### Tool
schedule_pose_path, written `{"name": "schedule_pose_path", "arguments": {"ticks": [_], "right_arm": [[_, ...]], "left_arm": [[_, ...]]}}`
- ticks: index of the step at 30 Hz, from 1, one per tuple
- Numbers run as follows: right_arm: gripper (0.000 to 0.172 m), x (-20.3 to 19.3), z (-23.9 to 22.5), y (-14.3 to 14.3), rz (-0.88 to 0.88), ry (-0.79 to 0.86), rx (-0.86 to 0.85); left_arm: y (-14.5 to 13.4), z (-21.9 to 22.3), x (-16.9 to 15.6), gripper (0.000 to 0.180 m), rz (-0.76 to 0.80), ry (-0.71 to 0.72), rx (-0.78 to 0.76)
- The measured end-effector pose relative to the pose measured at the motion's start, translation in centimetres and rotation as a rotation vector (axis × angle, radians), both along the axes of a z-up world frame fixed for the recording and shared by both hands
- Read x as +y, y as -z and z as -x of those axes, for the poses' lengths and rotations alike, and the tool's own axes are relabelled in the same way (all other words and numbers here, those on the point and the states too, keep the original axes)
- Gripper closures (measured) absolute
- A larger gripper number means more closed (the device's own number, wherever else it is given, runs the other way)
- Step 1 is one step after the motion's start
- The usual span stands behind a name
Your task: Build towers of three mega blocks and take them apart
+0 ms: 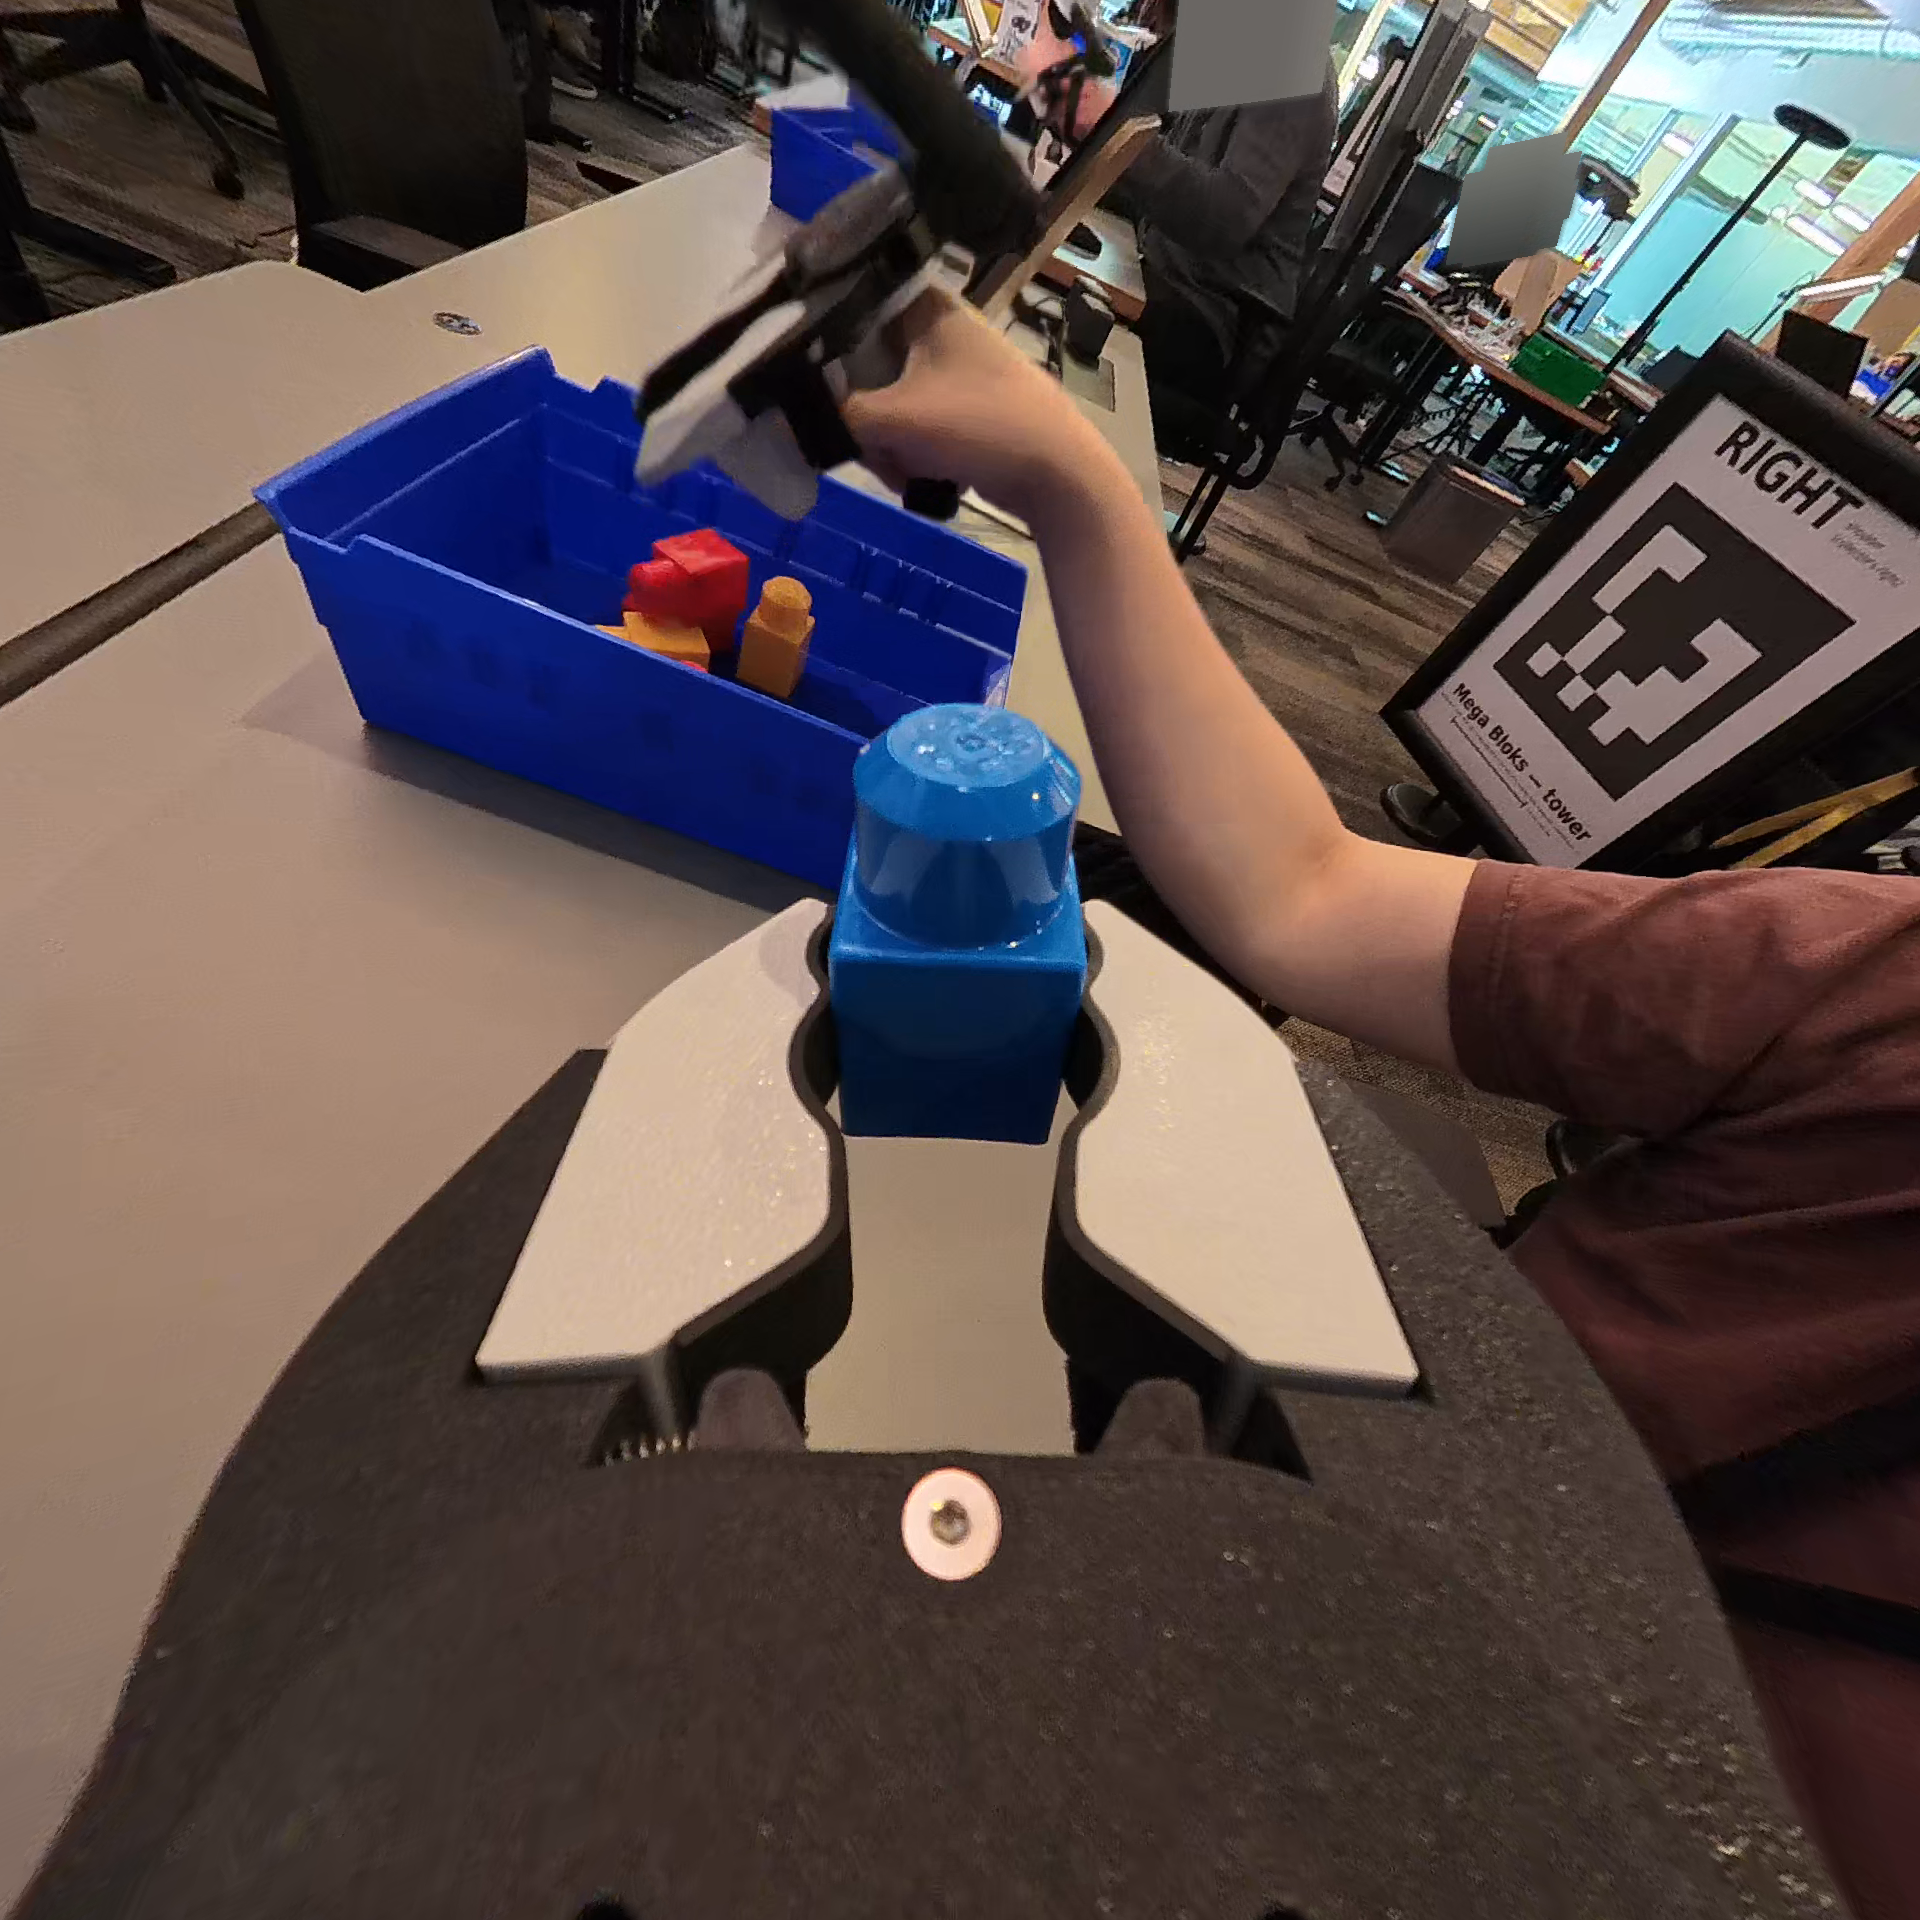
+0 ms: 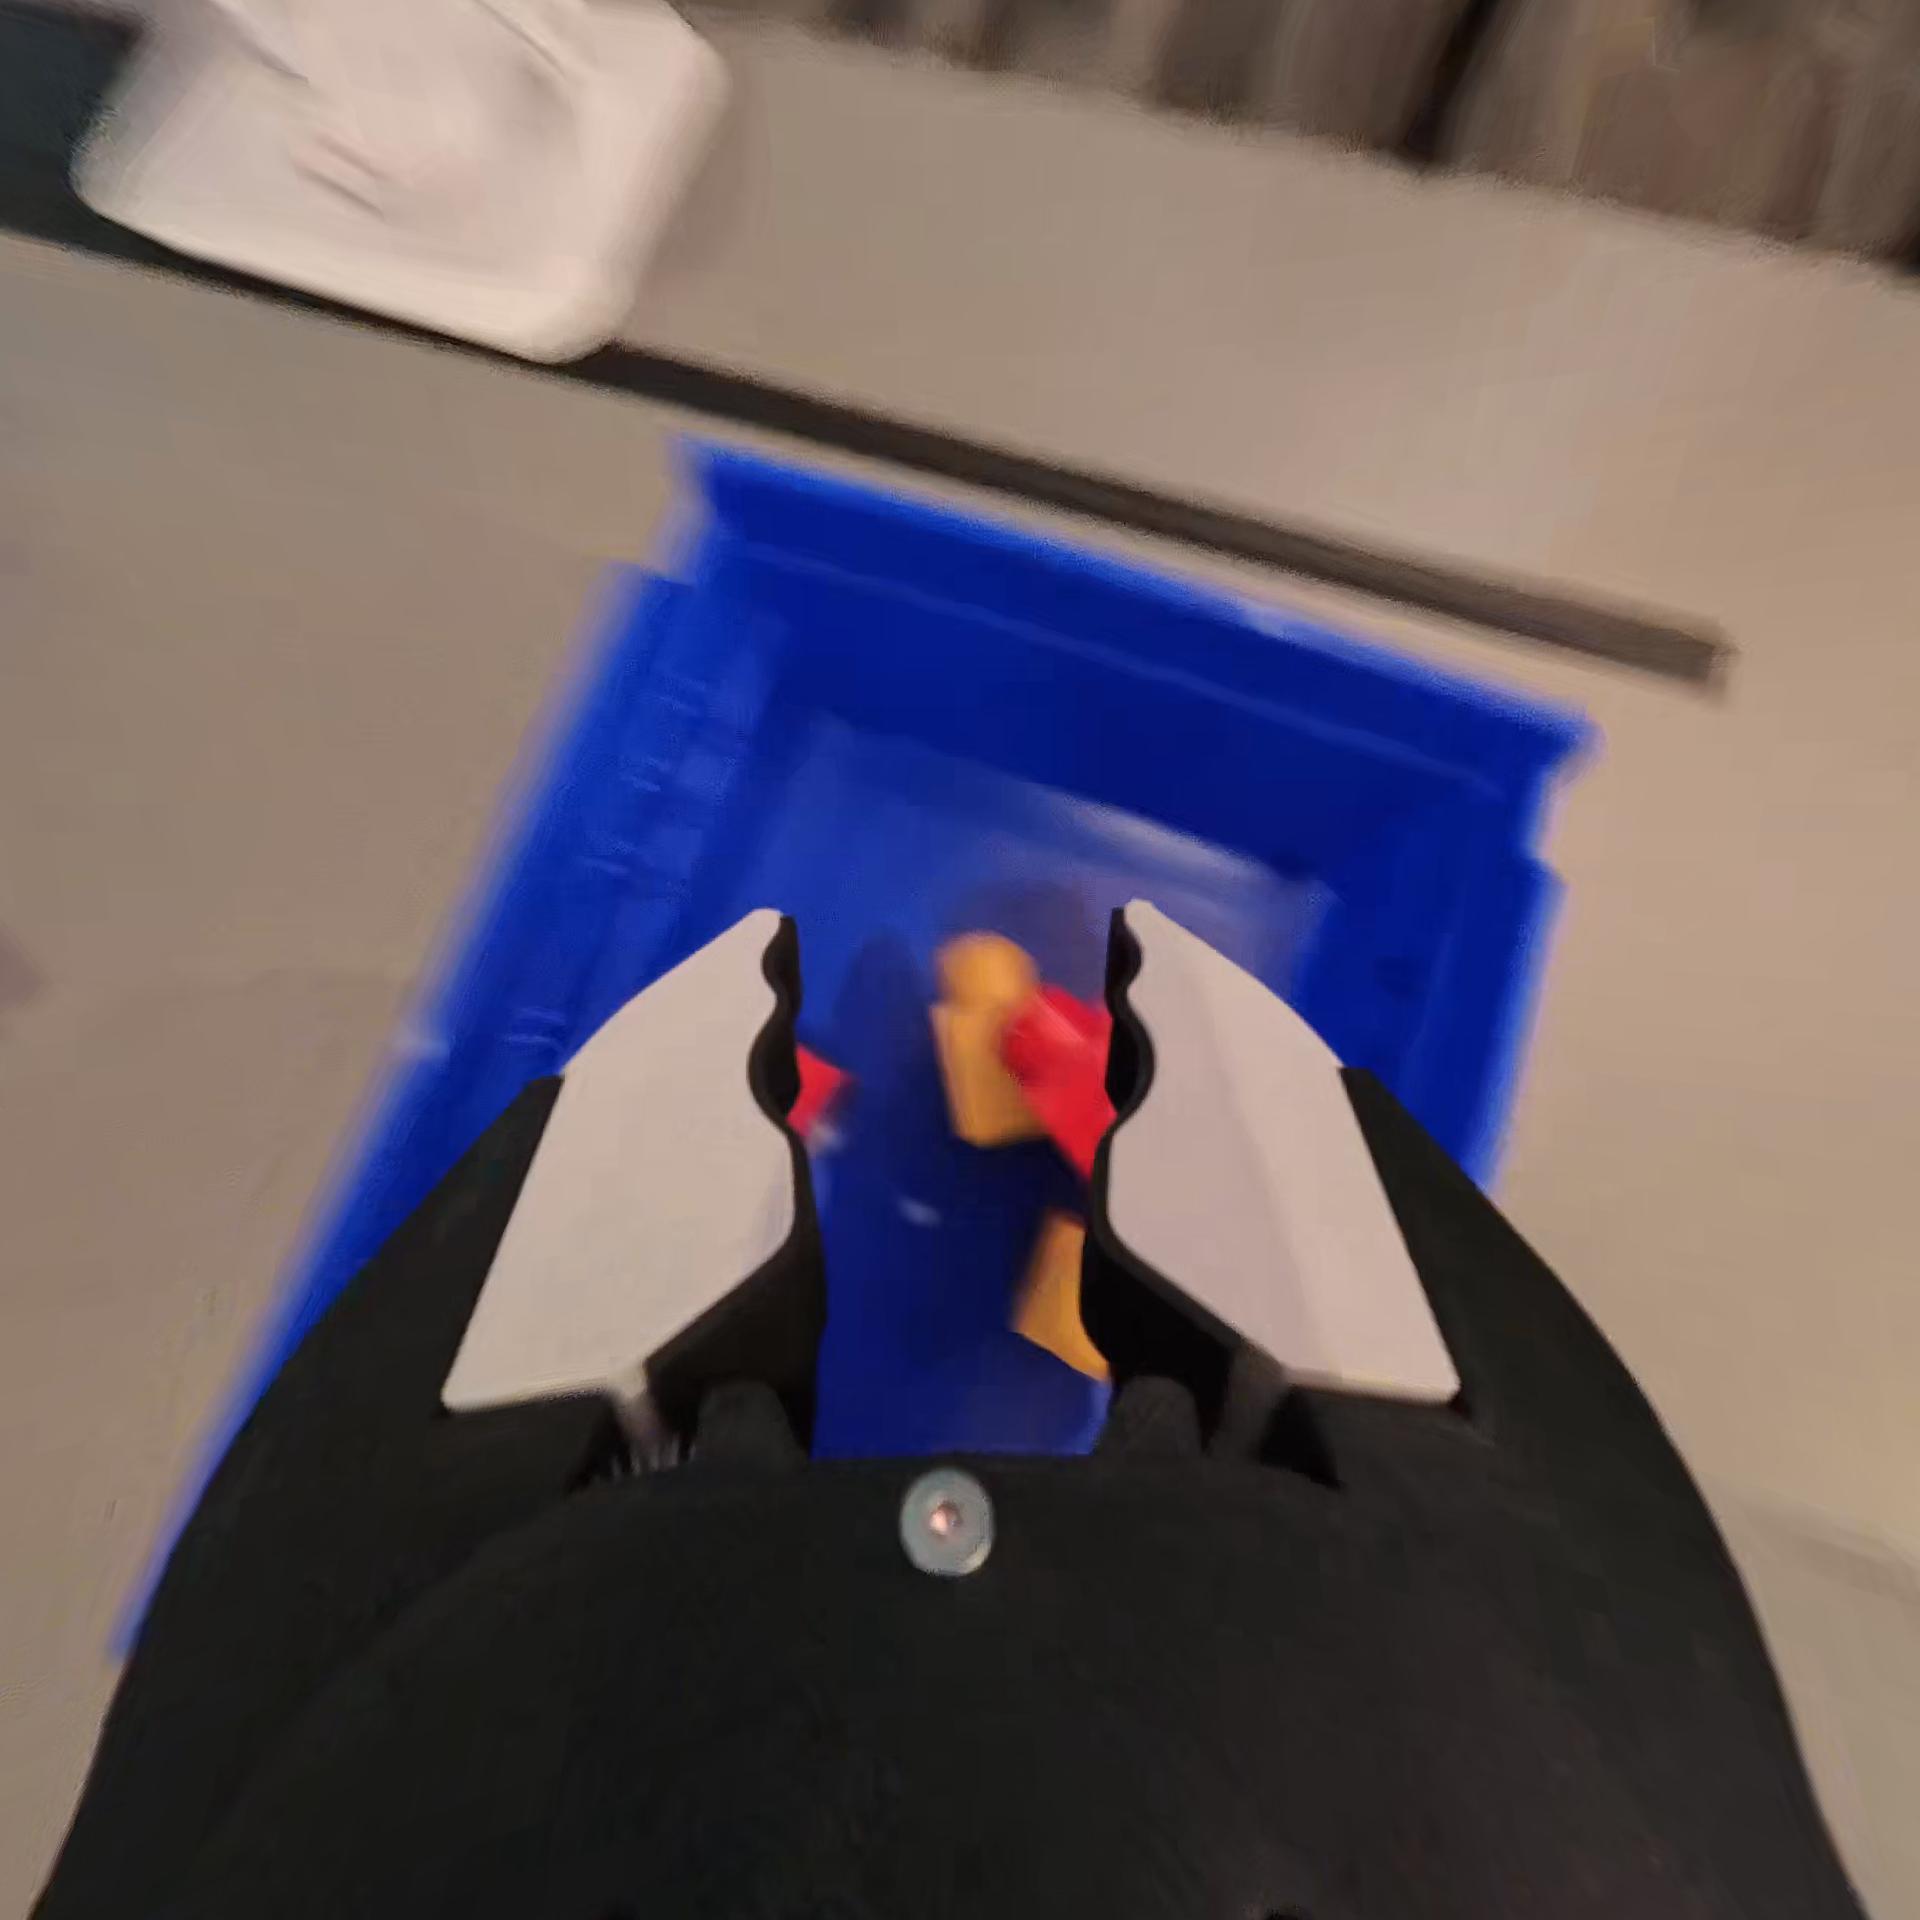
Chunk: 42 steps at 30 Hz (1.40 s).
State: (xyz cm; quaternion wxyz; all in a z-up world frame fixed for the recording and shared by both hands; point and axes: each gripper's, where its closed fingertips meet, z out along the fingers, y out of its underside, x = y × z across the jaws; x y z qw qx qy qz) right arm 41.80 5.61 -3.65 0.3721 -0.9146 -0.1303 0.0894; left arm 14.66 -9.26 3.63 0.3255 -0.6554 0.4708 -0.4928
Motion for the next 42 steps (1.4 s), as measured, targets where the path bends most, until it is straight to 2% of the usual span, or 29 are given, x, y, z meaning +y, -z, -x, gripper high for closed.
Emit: {"name": "schedule_pose_path", "arguments": {"ticks": [2, 5, 7, 9, 14, 15, 16, 19, 21, 24, 27, 30, 33, 35, 38, 42], "right_arm": [[0.113, -1.0, 6.8, -5.4, -0.166, -0.227, 0.188], [0.115, -7.1, 18.0, -13.3, -0.349, -0.675, 0.512], [0.115, -11.3, 23.3, -15.6, -0.369, -0.895, 0.63], [0.114, -13.5, 26.9, -15.3, -0.339, -1.0, 0.639], [0.11, -14.2, 31.3, -12.0, -0.243, -1.043, 0.559], [0.118, -14.4, 31.6, -11.5, -0.212, -1.06, 0.565], [0.139, -14.4, 31.7, -11.3, -0.198, -1.079, 0.572], [0.139, -14.8, 31.0, -11.6, -0.188, -1.117, 0.579], [0.14, -14.5, 29.2, -13.3, -0.248, -1.095, 0.599], [0.139, -12.1, 23.5, -14.9, -0.342, -0.928, 0.523], [0.14, -7.2, 14.3, -11.6, -0.289, -0.556, 0.262], [0.139, -5.0, 6.3, -4.9, -0.019, -0.271, 0.097], [0.139, -5.0, 1.8, 1.9, 0.287, -0.115, 0.027], [0.138, -4.9, 0.4, 4.9, 0.392, -0.076, -0.014], [0.134, -4.2, -0.7, 6.1, 0.411, -0.036, -0.023], [0.13, -3.2, 0.1, 2.0, 0.208, -0.063, 0.061]], "left_arm": [[0.1, 0.1, 0.1, 0.139, -0.012, -0.006, 0.013], [0.2, 0.3, 0.4, 0.139, -0.037, -0.022, 0.029], [0.1, 0.3, 0.3, 0.139, -0.039, -0.018, 0.029], [0.0, 0.3, 0.2, 0.139, -0.044, -0.02, 0.027], [-0.3, 0.3, -0.1, 0.139, -0.052, -0.006, 0.02], [-0.3, 0.3, -0.2, 0.139, -0.054, 0.003, 0.018], [-0.3, 0.2, -0.6, 0.139, -0.057, 0.025, 0.015], [-0.8, 0.1, -0.9, 0.139, -0.059, 0.046, -0.01], [-1.3, 0.4, -0.7, 0.119, -0.044, 0.026, -0.024], [-1.8, 1.7, -0.1, 0.114, -0.085, -0.003, 0.017], [-2.1, 3.7, 1.3, 0.106, -0.153, -0.088, 0.085], [-2.3, 5.9, 2.4, 0.102, -0.192, -0.158, 0.15], [-3.2, 8.3, 3.9, 0.102, -0.234, -0.251, 0.162], [-3.5, 10.3, 5.0, 0.102, -0.248, -0.331, 0.198], [-3.6, 14.0, 6.7, 0.098, -0.263, -0.451, 0.258], [-3.2, 20.6, 9.3, 0.093, -0.235, -0.659, 0.34]]}}
